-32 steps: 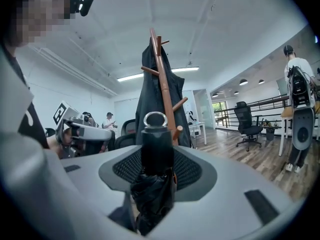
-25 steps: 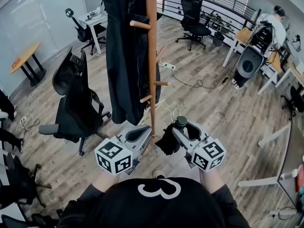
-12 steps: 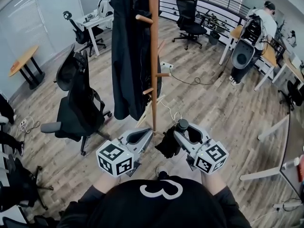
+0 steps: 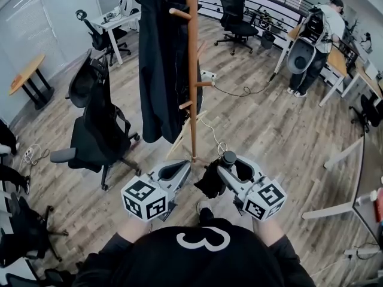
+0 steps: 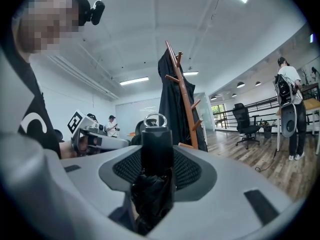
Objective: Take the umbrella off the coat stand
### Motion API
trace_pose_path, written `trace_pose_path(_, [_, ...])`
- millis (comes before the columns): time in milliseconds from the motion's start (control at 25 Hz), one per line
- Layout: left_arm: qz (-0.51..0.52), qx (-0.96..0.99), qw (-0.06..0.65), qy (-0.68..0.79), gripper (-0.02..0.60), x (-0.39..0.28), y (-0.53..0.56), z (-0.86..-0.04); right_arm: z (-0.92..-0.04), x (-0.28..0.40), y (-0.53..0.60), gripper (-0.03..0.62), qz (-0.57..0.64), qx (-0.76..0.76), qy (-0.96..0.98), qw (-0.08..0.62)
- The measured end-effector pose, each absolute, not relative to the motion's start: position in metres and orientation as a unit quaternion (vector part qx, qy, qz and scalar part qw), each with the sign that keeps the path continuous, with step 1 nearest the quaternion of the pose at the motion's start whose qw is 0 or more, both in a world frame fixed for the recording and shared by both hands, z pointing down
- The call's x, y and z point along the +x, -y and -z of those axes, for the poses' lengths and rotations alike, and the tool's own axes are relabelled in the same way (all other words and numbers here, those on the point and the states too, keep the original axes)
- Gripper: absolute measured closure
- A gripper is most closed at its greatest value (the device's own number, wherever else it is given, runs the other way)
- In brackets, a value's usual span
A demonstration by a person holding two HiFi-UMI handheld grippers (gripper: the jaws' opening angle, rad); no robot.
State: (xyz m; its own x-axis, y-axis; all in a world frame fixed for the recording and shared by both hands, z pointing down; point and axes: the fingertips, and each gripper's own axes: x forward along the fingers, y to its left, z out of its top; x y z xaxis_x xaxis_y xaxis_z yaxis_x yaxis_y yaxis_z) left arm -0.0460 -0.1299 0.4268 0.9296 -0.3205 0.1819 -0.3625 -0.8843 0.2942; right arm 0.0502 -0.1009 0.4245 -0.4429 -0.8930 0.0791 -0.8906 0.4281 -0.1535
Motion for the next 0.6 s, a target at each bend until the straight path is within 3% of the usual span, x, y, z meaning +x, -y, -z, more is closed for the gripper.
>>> trace_pose_path(600, [-0.052,0.969,0.147,0.191,0.565,-0.057,0.119,-0.413,-0.417,0.044,0.088,0.396,0.075,-0.529,-0.845,0.018])
